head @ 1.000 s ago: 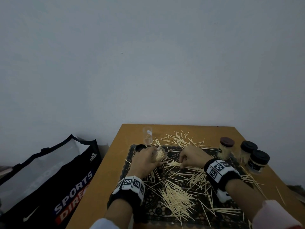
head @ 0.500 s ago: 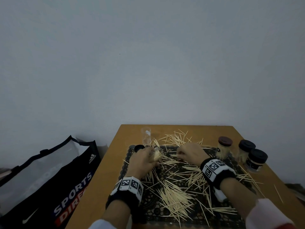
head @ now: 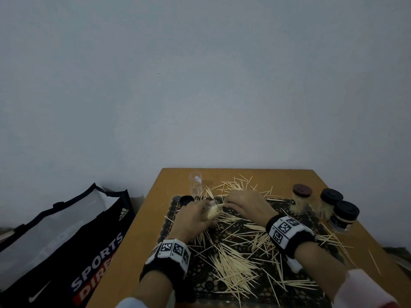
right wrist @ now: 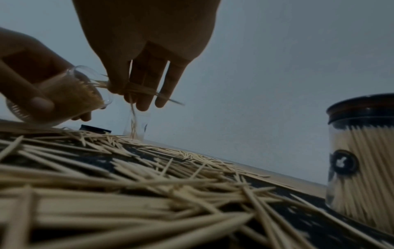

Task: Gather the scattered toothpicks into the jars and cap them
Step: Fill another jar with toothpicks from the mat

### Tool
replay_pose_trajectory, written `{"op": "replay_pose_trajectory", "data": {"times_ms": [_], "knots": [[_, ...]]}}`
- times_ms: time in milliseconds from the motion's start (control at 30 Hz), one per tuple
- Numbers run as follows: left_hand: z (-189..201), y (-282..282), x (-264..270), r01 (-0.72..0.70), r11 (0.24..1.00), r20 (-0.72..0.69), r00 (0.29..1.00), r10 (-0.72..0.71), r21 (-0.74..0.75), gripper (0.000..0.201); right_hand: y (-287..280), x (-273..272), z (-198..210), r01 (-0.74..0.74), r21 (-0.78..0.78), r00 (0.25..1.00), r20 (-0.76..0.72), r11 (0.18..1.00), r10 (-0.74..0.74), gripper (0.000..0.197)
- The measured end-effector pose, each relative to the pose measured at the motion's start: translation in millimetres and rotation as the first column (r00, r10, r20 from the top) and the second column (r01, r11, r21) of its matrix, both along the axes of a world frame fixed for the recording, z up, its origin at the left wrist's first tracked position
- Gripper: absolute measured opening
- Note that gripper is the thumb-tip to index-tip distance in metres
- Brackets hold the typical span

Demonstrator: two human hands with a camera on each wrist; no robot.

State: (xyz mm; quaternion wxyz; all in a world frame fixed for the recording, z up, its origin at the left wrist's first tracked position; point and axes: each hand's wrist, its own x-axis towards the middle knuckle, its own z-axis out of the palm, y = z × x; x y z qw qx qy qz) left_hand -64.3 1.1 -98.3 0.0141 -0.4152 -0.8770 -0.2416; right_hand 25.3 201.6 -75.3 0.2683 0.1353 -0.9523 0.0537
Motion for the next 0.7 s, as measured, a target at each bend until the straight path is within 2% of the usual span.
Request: {"op": "replay_pose_trajectory", "data": {"times_ms": [100, 200, 233, 400, 567, 700], "knots": [[0.6, 2.3, 1.5, 0.056, 0.998, 0.05, 0.997, -0.056, -0.006, 0.059, -3.1, -3.2, -1.7, -0.008, 0.033, 0.999, -0.042, 0.999, 0.009, 0.035], [1.7, 3.5, 3.2, 0.093, 0.996, 0.07, 0.993, -0.093, 0.005, 0.057, -3.9, -5.4, -3.5, 0.004, 0.075, 0.998, -0.064, 0.997, 0.001, 0.014], [1.6, 3.4, 3.5, 0.096, 0.995, 0.069, 0.993, -0.096, 0.008, 0.058, -5.0, -5.5, -4.0, 0.008, 0.082, 0.998, -0.061, 0.997, -0.003, 0.012], [2.9, 3.7, 3.6, 0.111, 0.994, 0.091, 0.99, -0.112, 0.014, 0.059, -8.7, -6.6, -4.4, 0.014, 0.034, 1.0, 0.003, 0.999, -0.014, 0.017], [2.5, 2.9, 3.8, 0.122, 0.993, 0.093, 0.988, -0.122, 0.003, 0.057, -9.1, -4.7, -3.1, 0.082, -0.085, 0.978, 0.2, 0.993, -0.064, 0.033], [2.9, 2.3, 4.0, 0.129, 0.992, 0.095, 0.987, -0.129, 0.002, 0.056, -7.4, -4.9, -1.5, 0.161, -0.051, 0.941, 0.31, 0.986, -0.137, 0.037]]}}
